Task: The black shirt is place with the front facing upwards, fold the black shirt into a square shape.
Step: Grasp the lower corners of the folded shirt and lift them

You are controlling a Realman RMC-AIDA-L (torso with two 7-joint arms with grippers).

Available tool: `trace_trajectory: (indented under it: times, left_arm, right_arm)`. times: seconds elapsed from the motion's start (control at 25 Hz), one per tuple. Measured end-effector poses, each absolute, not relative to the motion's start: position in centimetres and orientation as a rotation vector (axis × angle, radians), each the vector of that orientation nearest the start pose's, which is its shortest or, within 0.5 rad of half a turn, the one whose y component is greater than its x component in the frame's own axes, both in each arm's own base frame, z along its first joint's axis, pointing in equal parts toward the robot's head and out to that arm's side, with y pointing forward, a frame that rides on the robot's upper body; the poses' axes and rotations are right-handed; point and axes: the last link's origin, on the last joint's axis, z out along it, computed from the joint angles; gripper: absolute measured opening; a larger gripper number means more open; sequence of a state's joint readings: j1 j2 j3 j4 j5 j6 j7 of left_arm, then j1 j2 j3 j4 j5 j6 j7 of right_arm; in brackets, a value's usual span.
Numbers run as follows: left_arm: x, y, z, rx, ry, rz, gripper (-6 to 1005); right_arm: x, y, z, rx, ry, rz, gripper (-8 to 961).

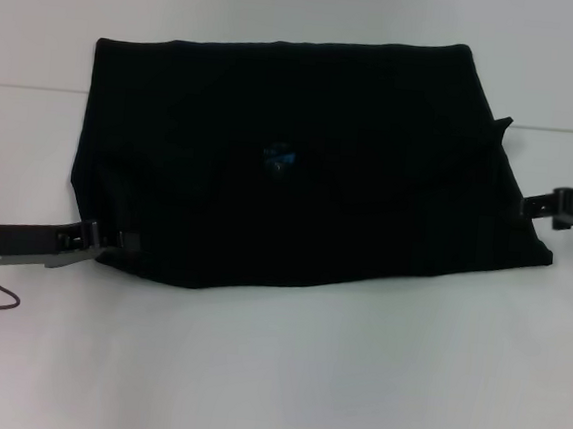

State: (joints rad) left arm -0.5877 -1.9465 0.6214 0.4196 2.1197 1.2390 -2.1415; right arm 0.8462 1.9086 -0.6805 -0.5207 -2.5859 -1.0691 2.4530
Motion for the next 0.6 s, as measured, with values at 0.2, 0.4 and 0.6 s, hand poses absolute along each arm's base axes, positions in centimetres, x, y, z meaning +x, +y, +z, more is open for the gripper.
trace_trajectory:
  times: [0.2, 0.4, 0.6]
  left_arm:
    - [-32.6, 35.8, 1.7, -2.102, -1.770, -0.589, 38]
    - [-32.6, 35.8, 1.6, -2.102, -1.772, -0.590, 40]
    - [-32.7, 35.8, 1.6, -2.099, -1.774, -0.593, 43]
  right_arm:
    - [28.1, 44.2, 3.6, -2.075, 1.488, 0.062, 754]
    - [28.2, 44.2, 2.6, -2.069, 1.461, 0.046, 723]
    - [28.4, 44.2, 2.2, -2.063, 1.457, 0.041, 693]
